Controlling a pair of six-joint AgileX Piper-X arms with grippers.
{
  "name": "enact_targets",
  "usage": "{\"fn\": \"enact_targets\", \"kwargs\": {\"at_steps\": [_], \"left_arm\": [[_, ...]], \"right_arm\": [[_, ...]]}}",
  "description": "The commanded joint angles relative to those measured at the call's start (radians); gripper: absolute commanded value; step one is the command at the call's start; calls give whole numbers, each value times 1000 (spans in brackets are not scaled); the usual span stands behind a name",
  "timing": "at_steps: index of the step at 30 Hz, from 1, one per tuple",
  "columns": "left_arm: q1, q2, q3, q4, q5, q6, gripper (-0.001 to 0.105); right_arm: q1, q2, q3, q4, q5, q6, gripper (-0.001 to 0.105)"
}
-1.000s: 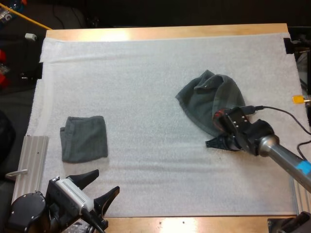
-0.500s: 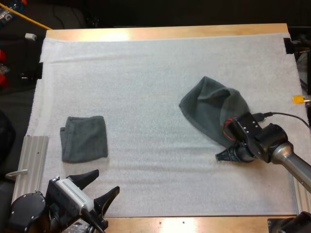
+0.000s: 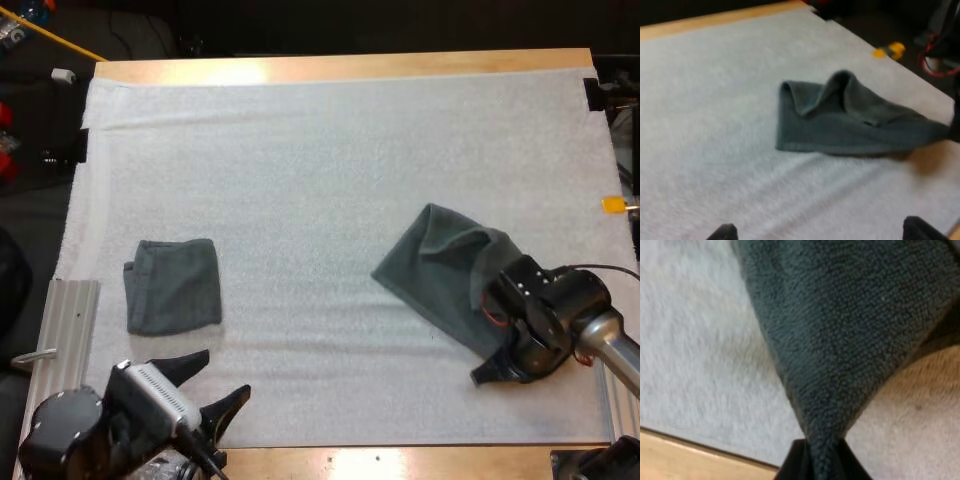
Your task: Pick towel from pile, fold and stack
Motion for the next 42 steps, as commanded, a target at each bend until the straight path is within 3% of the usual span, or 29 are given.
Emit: {"fn": "enact_targets", "kwargs": {"at_steps": [1,5,11,23,29,42], "left_arm": [[-3,28,3,-1,31,13,63],[-3,130,3,-16,77,13,63],[-43,295,3,-146,92,11,63],[-312,703,3,-356,92,8,63],[-409,916,-10,-502,-9,-44,63],[-411,1271,-233,-534,-113,-50,63]], "right_arm": [[1,-19,10,20,-12,-10,0],[1,-62,38,20,-17,-8,0],[1,-101,71,-4,-17,-4,0],[1,-101,90,-119,-17,80,0],[1,-101,90,-117,-15,80,0],[1,-101,90,-117,-10,117,0]]}}
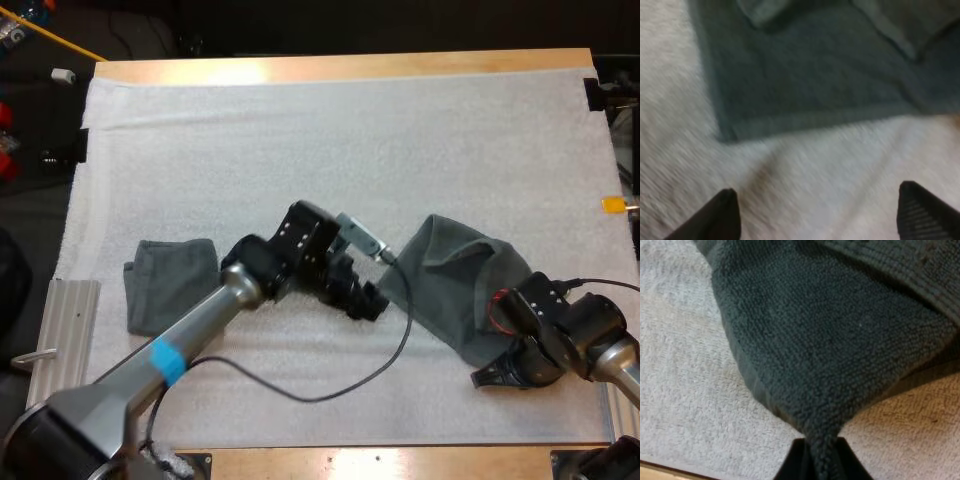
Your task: Pick towel from pile, fold and stack
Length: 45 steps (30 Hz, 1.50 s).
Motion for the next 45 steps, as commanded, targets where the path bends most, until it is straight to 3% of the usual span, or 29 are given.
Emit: {"fn": "enact_targets", "kwargs": {"at_steps": [1,9,15,22,35,38,42,45], "left_arm": [[-3,21,-21,-4,-19,6,63],[-43,161,-136,-1,-85,41,63],[-87,238,-168,-5,-195,63,60],[-87,321,-200,-2,-208,63,42],[-89,391,-214,44,-244,63,42],[-89,399,-214,47,-244,63,31],[-89,402,-214,63,-244,63,1],[-89,399,-232,97,-244,61,0]], "right_arm": [[1,-5,1,1,-6,5,0],[1,-5,1,1,-6,10,0],[1,-5,1,1,-6,10,0],[1,-5,1,1,-6,10,0],[1,-5,1,1,-6,42,0],[1,-5,1,1,-6,53,0],[1,-5,1,1,-6,55,0],[1,-5,1,-2,-6,56,0]]}}
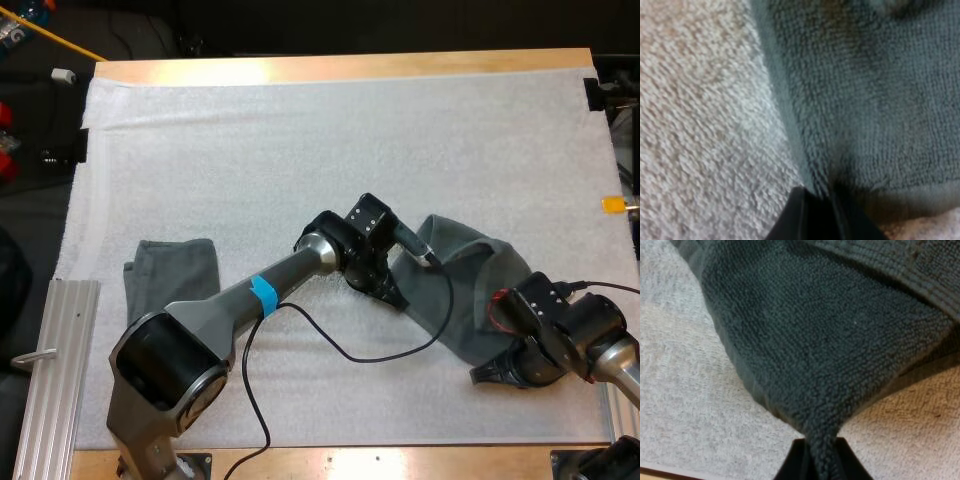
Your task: Pick towel from pile, fold and stack
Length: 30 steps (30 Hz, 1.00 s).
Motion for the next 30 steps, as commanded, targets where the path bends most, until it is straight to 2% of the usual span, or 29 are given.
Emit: {"fn": "enact_targets", "kwargs": {"at_steps": [1,7,14,19,23,30], "left_arm": [[-3,2,-11,47,-2,-9,0],[-3,-104,-64,119,-2,-9,0],[-3,-325,-67,236,-29,-9,0],[-3,-528,-67,371,-58,-19,0],[-3,-659,-67,426,-58,-51,0],[-8,-843,-67,531,-10,-122,0]], "right_arm": [[1,-5,1,-6,-6,3,0],[1,-22,1,-54,21,38,0],[1,-144,-45,-74,89,103,0],[1,-245,-149,-61,89,128,0],[1,-264,-240,2,74,131,0],[1,-264,-370,135,-15,122,0]]}}
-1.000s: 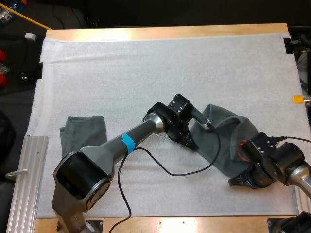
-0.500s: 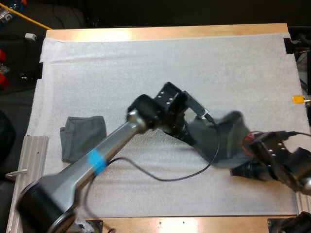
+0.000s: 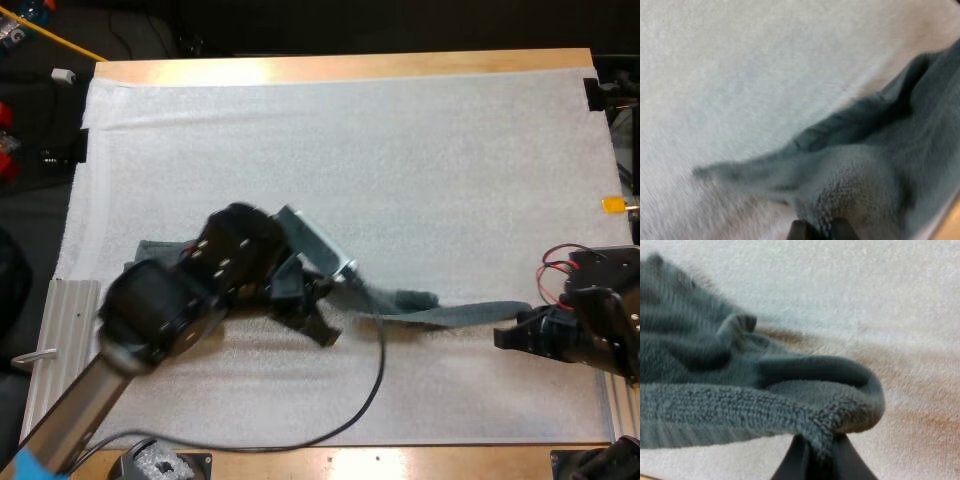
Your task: Pick towel from pile, fold and stack
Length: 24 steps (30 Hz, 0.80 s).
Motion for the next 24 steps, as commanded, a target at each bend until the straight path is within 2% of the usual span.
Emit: {"fn": "enact_targets", "kwargs": {"at_steps": [1,5,10,14,16,19,24], "left_arm": [[-9,-19,-3,32,1,-28,0],[-58,-75,-3,64,0,-67,0],[-190,-121,-3,65,-12,-171,0],[-286,-132,-3,86,-85,-238,0],[-325,-132,-3,140,-143,-263,0],[-342,-132,-3,193,-181,-282,0],[-342,-124,10,193,-260,-282,0]], "right_arm": [[1,-4,-32,35,-14,-12,0],[1,-10,-90,92,-86,-16,0],[1,-16,-147,162,-284,-14,0],[1,-30,-172,184,-287,-14,0],[1,-41,-179,206,-296,-14,0],[1,-45,-179,228,-308,-14,0],[1,-38,-140,198,-306,-14,0]]}}
